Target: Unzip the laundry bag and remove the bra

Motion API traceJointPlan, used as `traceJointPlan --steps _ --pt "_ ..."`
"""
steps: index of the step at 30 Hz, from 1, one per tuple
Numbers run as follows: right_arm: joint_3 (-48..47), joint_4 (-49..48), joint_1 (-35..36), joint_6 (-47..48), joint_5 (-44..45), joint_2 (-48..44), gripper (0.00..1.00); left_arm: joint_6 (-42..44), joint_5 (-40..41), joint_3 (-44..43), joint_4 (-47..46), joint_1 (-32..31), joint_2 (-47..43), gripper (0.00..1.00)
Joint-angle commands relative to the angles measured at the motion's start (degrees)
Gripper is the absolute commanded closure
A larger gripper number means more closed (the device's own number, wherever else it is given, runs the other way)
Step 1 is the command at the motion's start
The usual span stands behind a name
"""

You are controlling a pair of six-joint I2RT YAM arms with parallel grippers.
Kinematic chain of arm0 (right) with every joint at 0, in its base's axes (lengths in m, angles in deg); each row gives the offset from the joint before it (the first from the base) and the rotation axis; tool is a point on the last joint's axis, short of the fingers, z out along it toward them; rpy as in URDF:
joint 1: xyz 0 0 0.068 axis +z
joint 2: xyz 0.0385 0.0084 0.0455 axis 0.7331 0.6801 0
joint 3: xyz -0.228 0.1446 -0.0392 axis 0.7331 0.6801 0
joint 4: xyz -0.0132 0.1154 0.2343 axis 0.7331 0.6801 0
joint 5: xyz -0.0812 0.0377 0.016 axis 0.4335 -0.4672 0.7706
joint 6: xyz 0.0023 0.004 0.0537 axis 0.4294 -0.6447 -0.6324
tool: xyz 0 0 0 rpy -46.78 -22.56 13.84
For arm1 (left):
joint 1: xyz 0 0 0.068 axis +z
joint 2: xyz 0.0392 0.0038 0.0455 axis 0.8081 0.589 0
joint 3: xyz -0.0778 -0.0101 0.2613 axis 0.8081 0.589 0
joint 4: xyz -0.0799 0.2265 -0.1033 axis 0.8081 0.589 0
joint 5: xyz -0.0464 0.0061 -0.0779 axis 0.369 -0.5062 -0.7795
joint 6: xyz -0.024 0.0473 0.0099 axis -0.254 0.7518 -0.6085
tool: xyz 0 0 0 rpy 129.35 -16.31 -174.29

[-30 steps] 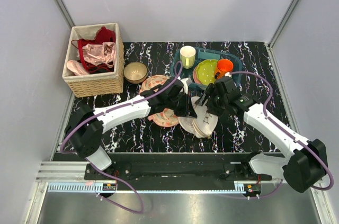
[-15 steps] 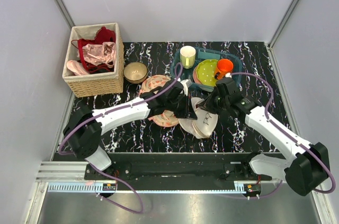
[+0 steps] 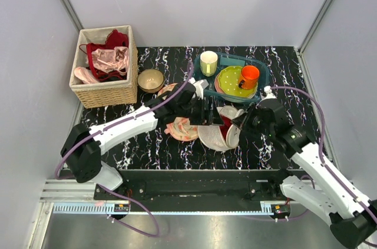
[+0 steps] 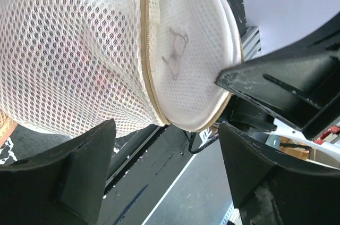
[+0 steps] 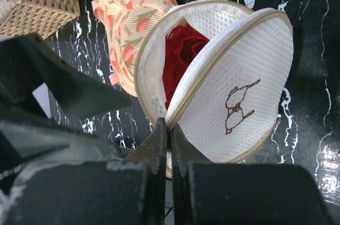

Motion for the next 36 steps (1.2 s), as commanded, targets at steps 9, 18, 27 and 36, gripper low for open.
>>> traceJointPlan --steps 9,18,27,36 --pt "-1.8 7.3 0.1 8.3 0.8 -10.6 1.0 -3.4 -5.2 -10.3 -4.4 1.3 9.8 0.27" --pt "-12.2 18.3 0.0 13.9 13.6 -17.1 1.0 -3.6 -6.9 -14.9 -2.3 1.5 15.1 1.0" --pt "-19.3 16.8 0.0 18.2 18.8 -18.8 1.0 -8.5 -0.6 1.0 -6.1 1.6 1.2 1.0" --pt "-11.7 12.2 0.1 14.9 8.9 -18.1 1.0 -4.3 6.4 -6.8 8.7 0.0 -1.3 0.18"
